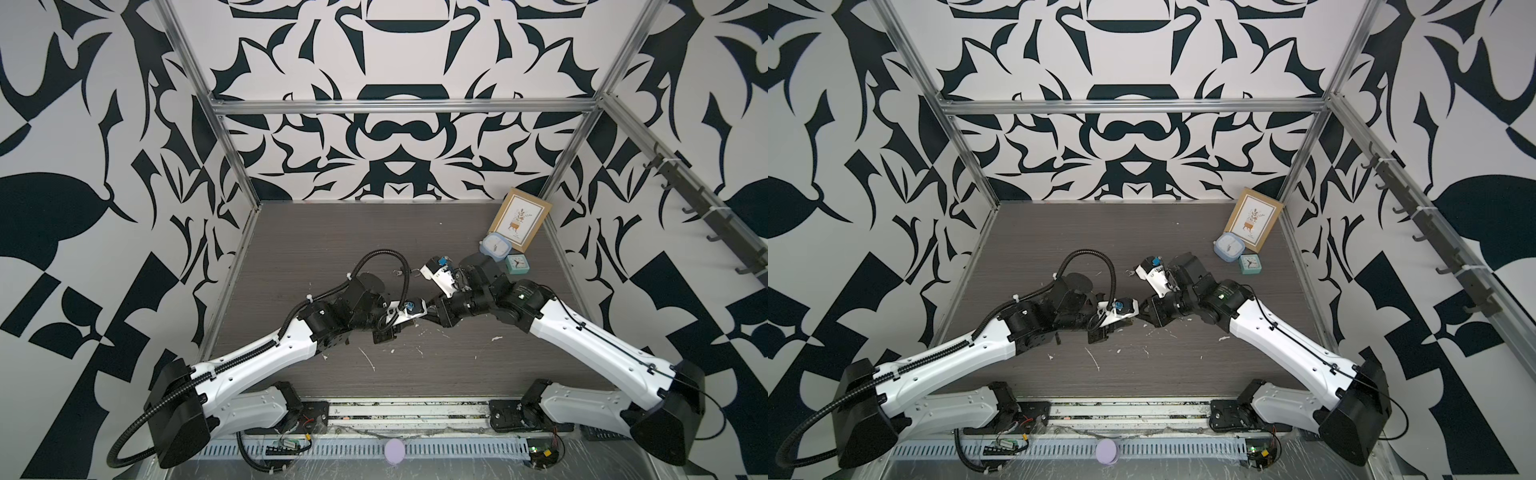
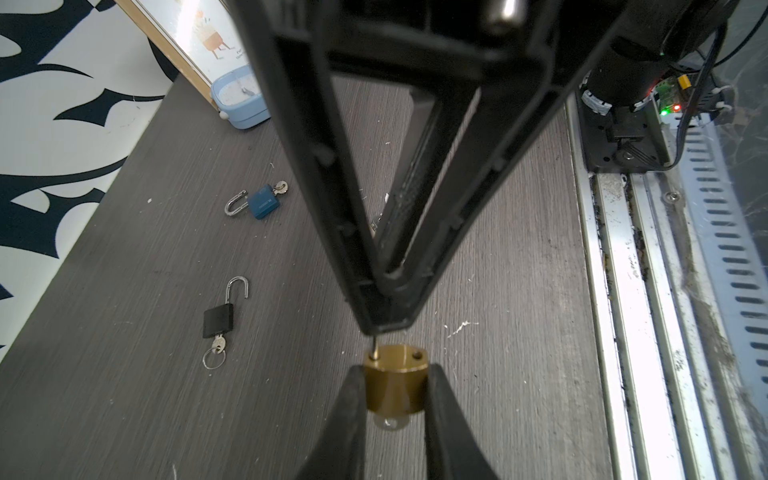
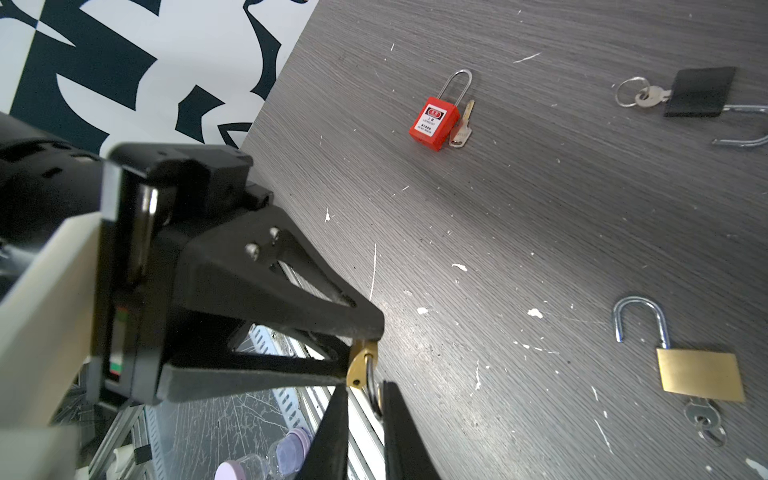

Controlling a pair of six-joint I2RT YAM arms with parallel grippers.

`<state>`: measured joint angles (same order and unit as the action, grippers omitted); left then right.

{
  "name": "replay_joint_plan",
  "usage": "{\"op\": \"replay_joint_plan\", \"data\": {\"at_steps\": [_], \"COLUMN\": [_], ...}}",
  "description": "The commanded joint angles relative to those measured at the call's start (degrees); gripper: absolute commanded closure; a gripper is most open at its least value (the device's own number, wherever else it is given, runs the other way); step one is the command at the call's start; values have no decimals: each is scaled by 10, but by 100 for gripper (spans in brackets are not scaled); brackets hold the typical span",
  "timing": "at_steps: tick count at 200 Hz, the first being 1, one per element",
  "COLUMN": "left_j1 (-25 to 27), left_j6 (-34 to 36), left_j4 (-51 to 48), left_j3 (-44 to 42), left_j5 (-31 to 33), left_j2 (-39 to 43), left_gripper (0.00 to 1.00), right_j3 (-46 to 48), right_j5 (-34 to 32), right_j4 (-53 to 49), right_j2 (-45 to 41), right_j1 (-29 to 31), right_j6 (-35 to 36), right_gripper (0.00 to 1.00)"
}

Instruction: Lock with the key

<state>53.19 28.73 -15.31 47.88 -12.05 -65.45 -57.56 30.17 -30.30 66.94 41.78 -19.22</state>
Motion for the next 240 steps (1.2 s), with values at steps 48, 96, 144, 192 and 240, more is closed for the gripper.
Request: {"op": "replay_joint_plan", "data": {"at_steps": [48, 96, 144, 192, 240], "left_j1": [1, 7, 17, 22, 24], "left_j6": [-7, -10, -10, -15, -24], "left_j4": [8, 26, 57, 96, 120], "left_j3": [24, 20, 13, 7, 8], "left_j5": [0, 24, 81, 109, 113], "left_j2": [-10, -10, -16, -14, -11], "left_gripper": [100, 100, 100, 100, 100], "right_j3": [10, 13, 18, 22, 27], "right_j5": [9, 13, 22, 23, 21], "right_j4": [27, 39, 64, 78, 87], "right_j2": [5, 9, 21, 36, 46], "right_j1": [4, 5, 5, 5, 5], "right_j6": [-8, -23, -58, -81, -94], "right_gripper": [96, 100, 100, 100, 100]}}
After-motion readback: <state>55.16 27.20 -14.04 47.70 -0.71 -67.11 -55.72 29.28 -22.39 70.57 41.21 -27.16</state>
